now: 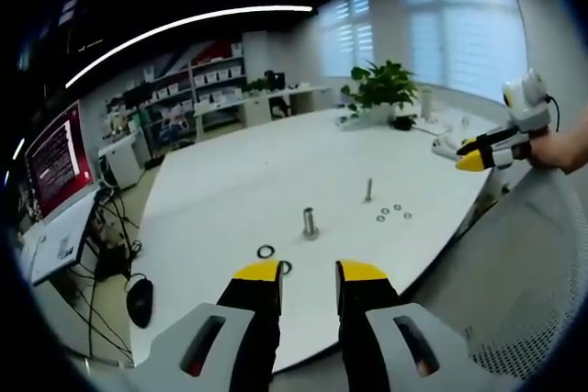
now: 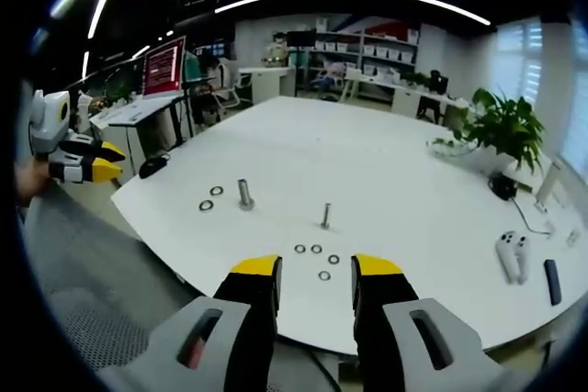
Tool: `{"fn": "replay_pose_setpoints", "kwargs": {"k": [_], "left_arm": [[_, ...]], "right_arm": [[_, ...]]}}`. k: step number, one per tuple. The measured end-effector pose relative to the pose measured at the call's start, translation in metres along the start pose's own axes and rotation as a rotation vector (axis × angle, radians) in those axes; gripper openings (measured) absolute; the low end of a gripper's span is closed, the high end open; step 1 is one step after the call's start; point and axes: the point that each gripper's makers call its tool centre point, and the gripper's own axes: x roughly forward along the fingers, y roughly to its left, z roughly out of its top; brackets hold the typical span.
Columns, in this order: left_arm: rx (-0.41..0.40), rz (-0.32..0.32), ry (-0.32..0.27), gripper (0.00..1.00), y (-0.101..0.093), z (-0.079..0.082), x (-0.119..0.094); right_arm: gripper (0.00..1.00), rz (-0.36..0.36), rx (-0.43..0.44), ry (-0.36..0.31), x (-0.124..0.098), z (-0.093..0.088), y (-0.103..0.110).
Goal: Place the washer onto the threaded stud by aligning its center hole with the stud, sliding it down to the base, and recovering from edge contact or off-axis alignment until the washer reaches the visible bottom stop.
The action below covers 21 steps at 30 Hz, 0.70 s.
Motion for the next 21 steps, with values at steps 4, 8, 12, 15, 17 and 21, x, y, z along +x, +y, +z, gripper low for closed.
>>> {"fn": "replay_pose_setpoints", "kwargs": {"k": [4, 8, 12, 15, 17, 21], "left_arm": [[0.003, -0.001, 0.000, 0.21, -0.001, -0.001, -0.001], [-0.001, 0.002, 0.002, 0.21, 0.001, 0.000, 0.001], [0.002, 0.000, 0.011, 0.21, 0.000, -0.003, 0.000], [-0.006, 0.002, 0.015, 0.21, 0.001, -0.004, 0.000], [-0.006, 0.000, 0.033, 0.21, 0.001, -0.007, 0.002], [-0.027, -0.025, 0.060, 0.21, -0.002, -0.010, 0.005]], "right_arm": [[0.32, 0.008, -0.005, 0.008, 0.000, -0.002, 0.002], [0.32, 0.010, 0.003, 0.005, 0.001, 0.000, 0.001], [0.32, 0.039, 0.001, 0.002, 0.001, 0.000, 0.007], [0.32, 0.062, -0.009, 0.000, 0.001, 0.000, 0.012], [0.32, 0.078, -0.013, -0.009, 0.001, 0.001, 0.015], [0.32, 0.104, -0.017, -0.039, 0.000, 0.008, 0.018]]}}
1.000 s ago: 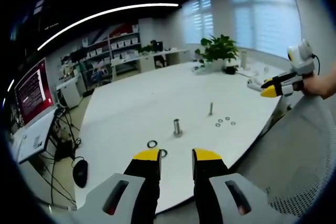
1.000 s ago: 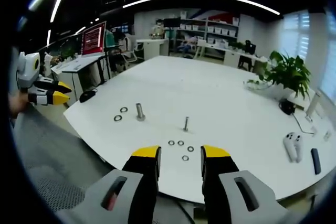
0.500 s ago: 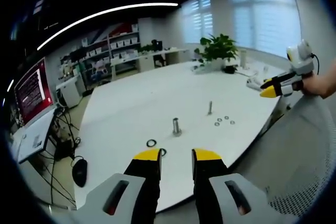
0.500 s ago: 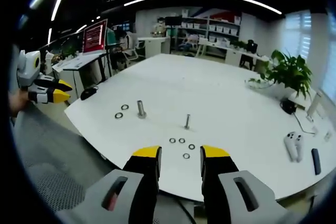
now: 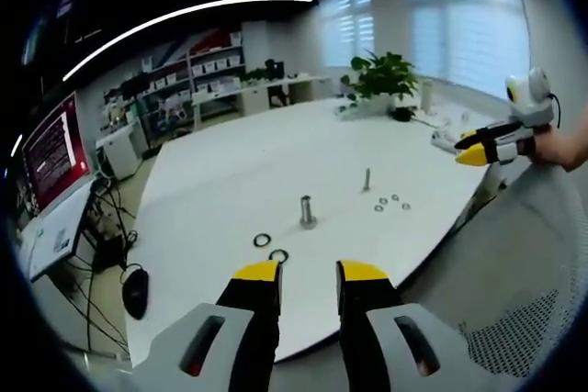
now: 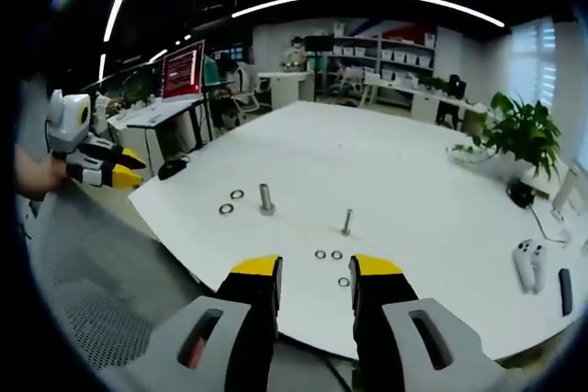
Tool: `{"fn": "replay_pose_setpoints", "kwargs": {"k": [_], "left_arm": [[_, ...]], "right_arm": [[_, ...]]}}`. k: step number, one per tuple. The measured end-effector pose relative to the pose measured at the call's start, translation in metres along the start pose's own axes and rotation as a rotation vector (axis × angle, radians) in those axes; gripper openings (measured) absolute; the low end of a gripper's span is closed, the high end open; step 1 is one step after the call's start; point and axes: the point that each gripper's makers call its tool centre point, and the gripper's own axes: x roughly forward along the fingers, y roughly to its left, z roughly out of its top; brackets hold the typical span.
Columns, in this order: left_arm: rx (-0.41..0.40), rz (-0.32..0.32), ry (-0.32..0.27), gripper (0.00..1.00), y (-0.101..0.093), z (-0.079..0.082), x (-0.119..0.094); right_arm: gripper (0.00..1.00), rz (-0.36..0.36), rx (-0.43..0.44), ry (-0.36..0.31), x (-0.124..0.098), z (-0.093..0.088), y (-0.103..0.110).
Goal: Place the washer onto the threaded stud by aligning its center hole with the stud, sliding it down to the base, and recovering from edge contact or off-axis alignment until the washer reaches the visible bottom stop.
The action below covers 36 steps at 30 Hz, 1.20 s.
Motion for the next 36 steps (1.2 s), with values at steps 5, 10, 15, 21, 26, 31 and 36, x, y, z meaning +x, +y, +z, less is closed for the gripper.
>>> {"fn": "replay_pose_setpoints", "kwargs": {"k": [5, 10, 15, 21, 26, 31, 36], "left_arm": [[-0.017, 0.023, -0.019, 0.22, 0.003, 0.004, -0.002], [-0.013, 0.038, 0.008, 0.23, 0.010, 0.004, 0.001], [-0.043, 0.052, 0.015, 0.22, 0.013, 0.001, 0.000], [-0.061, 0.057, 0.059, 0.22, 0.017, -0.007, 0.002], [-0.047, 0.053, 0.078, 0.23, 0.016, -0.010, 0.003], [-0.022, 0.059, 0.093, 0.24, 0.016, -0.012, 0.003], [-0.033, 0.035, 0.074, 0.26, 0.013, -0.007, 0.002]], "right_arm": [[0.34, 0.060, -0.013, 0.010, 0.004, -0.001, 0.008], [0.34, 0.074, 0.045, -0.038, 0.003, 0.010, 0.008], [0.33, 0.108, 0.001, -0.058, 0.000, 0.014, 0.018], [0.33, 0.138, 0.032, -0.060, 0.001, 0.015, 0.023], [0.34, 0.178, 0.036, -0.068, 0.001, 0.017, 0.029], [0.35, 0.198, -0.008, -0.056, 0.000, 0.013, 0.034], [0.38, 0.093, 0.072, -0.158, -0.008, 0.034, 0.007]]}}
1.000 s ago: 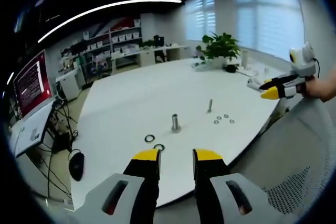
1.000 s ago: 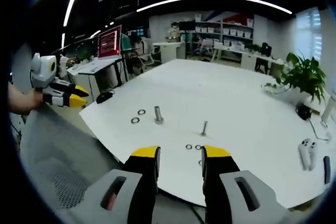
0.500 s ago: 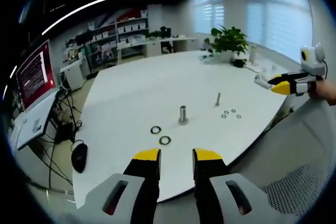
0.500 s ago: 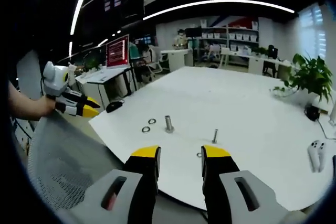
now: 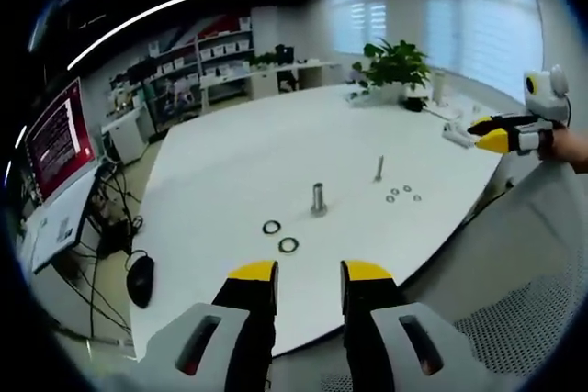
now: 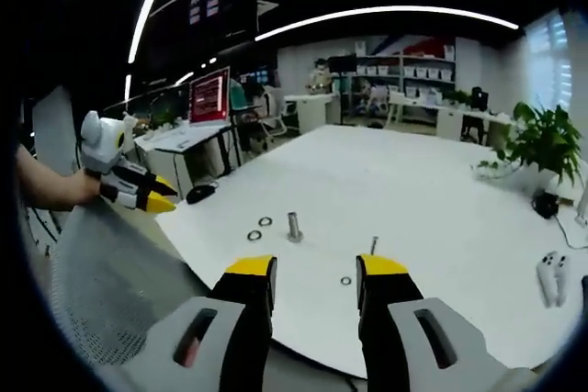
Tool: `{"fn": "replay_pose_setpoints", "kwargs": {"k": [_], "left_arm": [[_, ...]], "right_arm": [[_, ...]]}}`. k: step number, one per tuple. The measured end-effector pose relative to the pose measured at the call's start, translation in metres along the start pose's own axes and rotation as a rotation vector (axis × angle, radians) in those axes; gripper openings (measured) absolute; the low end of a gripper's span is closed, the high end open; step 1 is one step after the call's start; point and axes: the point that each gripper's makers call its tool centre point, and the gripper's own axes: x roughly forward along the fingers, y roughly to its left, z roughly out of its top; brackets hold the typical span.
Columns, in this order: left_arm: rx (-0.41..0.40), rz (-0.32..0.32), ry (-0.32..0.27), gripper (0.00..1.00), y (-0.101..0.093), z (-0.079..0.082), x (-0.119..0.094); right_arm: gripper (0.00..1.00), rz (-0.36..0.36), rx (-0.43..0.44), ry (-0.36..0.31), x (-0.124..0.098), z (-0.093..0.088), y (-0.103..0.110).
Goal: Place the washer onto the threaded stud by aligning its center hole with the stud, sliding it down to the base, and recovering from edge contact or off-axis alignment until the washer reaches the visible bottom stop.
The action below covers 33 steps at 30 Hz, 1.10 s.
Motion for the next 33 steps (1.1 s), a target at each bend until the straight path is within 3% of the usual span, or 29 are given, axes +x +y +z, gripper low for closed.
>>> {"fn": "replay_pose_setpoints", "kwargs": {"k": [2, 3, 5, 9, 13, 18, 20, 23, 33], "left_arm": [[0.018, -0.027, 0.021, 0.28, -0.006, -0.002, 0.003], [0.045, -0.035, 0.046, 0.28, -0.008, -0.006, 0.004], [0.056, -0.036, 0.060, 0.28, -0.008, -0.007, 0.005], [0.039, -0.034, 0.089, 0.30, -0.001, -0.009, 0.006], [0.018, -0.025, 0.116, 0.34, 0.012, -0.011, 0.011], [0.043, -0.048, 0.189, 0.34, 0.020, -0.009, 0.024], [0.055, -0.047, 0.192, 0.34, 0.023, -0.005, 0.034], [0.046, -0.080, 0.232, 0.34, 0.020, -0.006, 0.054], [0.000, -0.138, 0.340, 0.33, 0.024, -0.020, 0.106]], "right_arm": [[0.40, -0.001, 0.018, 0.021, -0.001, -0.004, -0.005], [0.41, 0.000, 0.015, 0.077, -0.001, -0.015, -0.006], [0.41, 0.016, 0.013, 0.120, 0.003, -0.025, -0.004], [0.41, 0.065, 0.011, 0.133, 0.007, -0.028, 0.006], [0.41, 0.126, 0.027, 0.213, 0.009, -0.045, 0.015], [0.38, 0.115, 0.021, 0.148, 0.006, -0.033, 0.013], [0.38, 0.110, 0.029, 0.125, 0.005, -0.029, 0.011], [0.37, 0.099, 0.045, 0.025, 0.003, -0.011, 0.009], [0.37, 0.117, 0.048, 0.081, 0.006, -0.023, 0.012]]}}
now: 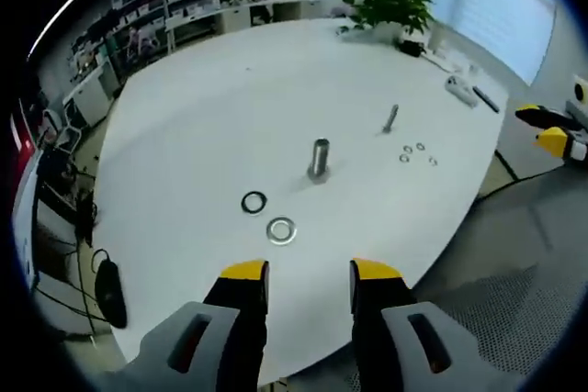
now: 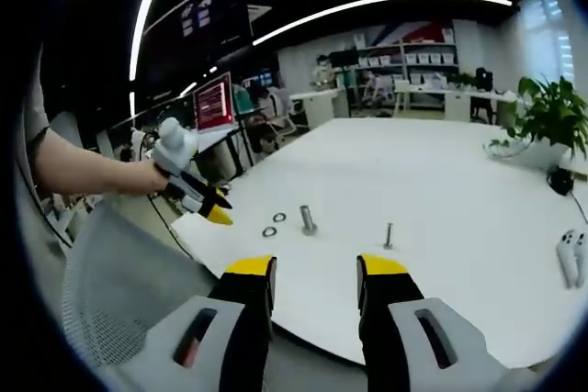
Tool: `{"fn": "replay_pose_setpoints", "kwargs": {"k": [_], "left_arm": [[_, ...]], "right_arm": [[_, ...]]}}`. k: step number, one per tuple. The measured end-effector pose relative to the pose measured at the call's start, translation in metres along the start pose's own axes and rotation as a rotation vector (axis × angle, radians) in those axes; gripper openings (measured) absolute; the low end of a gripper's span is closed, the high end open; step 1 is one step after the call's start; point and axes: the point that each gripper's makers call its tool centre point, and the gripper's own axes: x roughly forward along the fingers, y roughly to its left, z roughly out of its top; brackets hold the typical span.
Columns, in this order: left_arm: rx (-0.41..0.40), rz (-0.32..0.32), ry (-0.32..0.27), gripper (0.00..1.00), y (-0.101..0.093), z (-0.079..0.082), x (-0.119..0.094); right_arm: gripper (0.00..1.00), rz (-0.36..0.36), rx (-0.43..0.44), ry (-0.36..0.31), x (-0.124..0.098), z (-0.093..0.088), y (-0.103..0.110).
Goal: Place the washer onto the threaded stud by aligning its center hole with the stud, sliding it down to the base, and recovering from edge contact or off-axis alignment until the washer reaches the visible bottom stop.
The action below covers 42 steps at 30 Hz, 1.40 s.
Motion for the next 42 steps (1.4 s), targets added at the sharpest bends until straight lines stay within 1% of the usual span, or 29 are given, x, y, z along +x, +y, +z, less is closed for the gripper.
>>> {"fn": "replay_pose_setpoints", "kwargs": {"k": [1, 4, 5, 7, 10, 13, 14, 15, 16, 20, 22, 25, 27, 29, 30, 31, 33, 38, 42], "left_arm": [[-0.014, -0.012, 0.024, 0.33, 0.002, -0.003, 0.006], [-0.016, -0.017, 0.066, 0.33, 0.008, -0.007, 0.021], [-0.015, -0.021, 0.089, 0.33, 0.010, -0.009, 0.027], [-0.008, -0.020, 0.102, 0.33, 0.014, -0.009, 0.035], [0.002, -0.023, 0.139, 0.33, 0.019, -0.010, 0.049], [0.020, -0.008, 0.165, 0.33, 0.023, -0.012, 0.064], [0.025, 0.000, 0.199, 0.33, 0.025, -0.017, 0.070], [0.026, 0.001, 0.213, 0.33, 0.026, -0.018, 0.074], [0.025, -0.003, 0.211, 0.33, 0.024, -0.015, 0.077], [0.041, -0.001, 0.203, 0.33, 0.023, -0.004, 0.086], [0.028, -0.018, 0.226, 0.34, 0.021, -0.006, 0.090], [0.071, -0.004, 0.251, 0.34, 0.022, -0.006, 0.096], [0.077, -0.011, 0.269, 0.34, 0.018, -0.006, 0.095], [0.121, -0.001, 0.302, 0.34, 0.021, -0.012, 0.097], [0.159, 0.012, 0.293, 0.32, 0.023, -0.008, 0.097], [0.150, 0.010, 0.303, 0.31, 0.022, -0.009, 0.097], [0.151, 0.005, 0.304, 0.31, 0.023, -0.008, 0.098], [0.175, -0.001, 0.310, 0.30, 0.024, -0.008, 0.099], [0.166, -0.002, 0.322, 0.29, 0.025, -0.009, 0.100]], "right_arm": [[0.37, -0.001, -0.004, 0.002, 0.000, 0.000, 0.000], [0.35, 0.001, -0.008, 0.015, 0.001, -0.003, 0.000], [0.35, 0.000, -0.006, 0.017, 0.001, -0.003, 0.000], [0.35, 0.000, -0.005, 0.017, 0.001, -0.003, 0.000], [0.34, 0.000, 0.000, 0.016, 0.001, -0.003, 0.000], [0.34, -0.008, 0.007, 0.008, 0.000, -0.002, -0.002], [0.34, -0.009, 0.010, 0.010, 0.000, -0.002, -0.002], [0.34, -0.007, 0.011, 0.012, 0.000, -0.003, -0.002], [0.34, -0.005, 0.009, 0.016, 0.001, -0.003, -0.002], [0.34, -0.006, 0.009, 0.018, 0.000, -0.004, -0.002], [0.34, -0.008, 0.013, 0.013, 0.000, -0.003, -0.003], [0.33, -0.006, 0.017, 0.012, 0.000, -0.003, -0.003], [0.33, -0.006, 0.017, 0.011, 0.000, -0.003, -0.003], [0.33, -0.009, 0.019, 0.010, 0.000, -0.003, -0.003], [0.33, -0.009, 0.021, 0.008, 0.000, -0.002, -0.004], [0.33, -0.009, 0.021, 0.007, 0.000, -0.002, -0.004], [0.33, -0.007, 0.018, 0.010, 0.000, -0.003, -0.003], [0.33, -0.008, 0.020, 0.008, 0.000, -0.003, -0.004], [0.33, -0.005, 0.016, 0.012, 0.000, -0.003, -0.003]]}}
